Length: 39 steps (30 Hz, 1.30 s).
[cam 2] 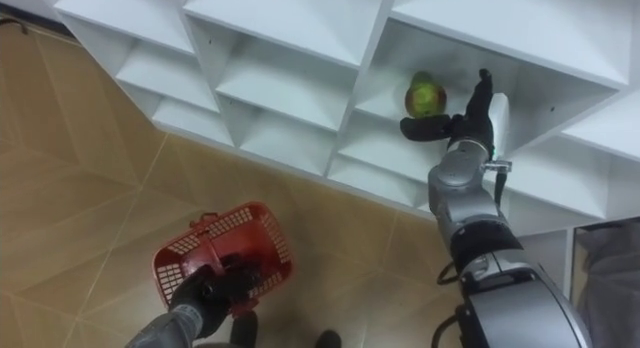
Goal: Collect fruits from the closet
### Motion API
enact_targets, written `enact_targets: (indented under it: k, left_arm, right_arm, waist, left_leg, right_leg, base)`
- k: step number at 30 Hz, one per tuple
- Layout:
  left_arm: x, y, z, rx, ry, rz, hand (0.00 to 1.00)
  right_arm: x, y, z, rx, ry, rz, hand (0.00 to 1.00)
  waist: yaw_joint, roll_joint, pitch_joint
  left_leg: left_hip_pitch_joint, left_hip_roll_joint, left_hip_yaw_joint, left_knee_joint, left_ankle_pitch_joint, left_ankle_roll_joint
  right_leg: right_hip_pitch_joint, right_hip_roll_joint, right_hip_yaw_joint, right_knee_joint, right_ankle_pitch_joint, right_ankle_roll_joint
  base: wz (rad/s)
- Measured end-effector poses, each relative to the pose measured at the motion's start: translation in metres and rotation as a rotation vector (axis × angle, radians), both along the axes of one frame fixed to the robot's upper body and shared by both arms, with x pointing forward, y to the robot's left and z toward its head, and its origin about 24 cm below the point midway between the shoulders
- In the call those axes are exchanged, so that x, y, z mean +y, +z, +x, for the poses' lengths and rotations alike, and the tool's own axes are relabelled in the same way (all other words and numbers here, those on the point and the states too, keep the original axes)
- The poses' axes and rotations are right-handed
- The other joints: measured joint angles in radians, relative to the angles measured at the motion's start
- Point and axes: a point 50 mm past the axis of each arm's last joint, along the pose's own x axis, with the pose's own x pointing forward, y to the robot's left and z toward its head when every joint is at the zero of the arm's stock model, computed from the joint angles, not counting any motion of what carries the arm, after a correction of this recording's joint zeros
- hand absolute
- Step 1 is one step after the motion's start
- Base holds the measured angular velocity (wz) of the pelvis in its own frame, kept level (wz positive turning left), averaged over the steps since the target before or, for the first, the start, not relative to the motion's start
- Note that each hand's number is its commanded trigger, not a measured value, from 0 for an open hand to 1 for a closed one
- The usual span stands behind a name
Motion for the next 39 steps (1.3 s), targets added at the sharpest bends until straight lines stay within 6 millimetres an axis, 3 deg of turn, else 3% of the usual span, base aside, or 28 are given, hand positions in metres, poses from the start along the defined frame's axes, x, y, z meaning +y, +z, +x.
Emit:
enact_targets:
  k: [11, 30, 39]
  left_arm:
    - [-0.001, 0.001, 0.001, -0.008, -0.037, 0.019, 1.00]
    - [-0.003, 0.002, 0.002, -0.020, -0.045, 0.011, 1.00]
    - [-0.006, 0.001, 0.001, -0.018, -0.049, 0.006, 1.00]
  right_arm:
    - [0.005, 0.009, 0.006, -0.025, 0.006, -0.023, 0.00]
    - [0.011, 0.011, 0.009, -0.015, 0.049, -0.093, 0.00]
    - [0.010, 0.008, 0.008, 0.001, 0.041, -0.097, 0.00]
  waist:
    - [0.009, -0.014, 0.0146]
    - [0.062, -0.014, 0.0145]
    - [0.066, -0.015, 0.0148]
  left_leg:
    - [-0.012, -0.004, 0.002, 0.002, 0.008, 0.005]
    - [-0.033, -0.010, -0.001, 0.001, 0.016, 0.008]
    - [-0.034, -0.013, -0.009, 0.001, 0.020, 0.008]
  right_leg:
    - [-0.013, -0.002, -0.006, 0.014, 0.000, 0.000]
    - [-0.045, -0.009, -0.008, 0.032, 0.000, 0.000]
    - [-0.044, -0.012, -0.015, 0.034, 0.000, 0.000]
  base:
    - [0.01]
    - [0.00]
    - [0.01]
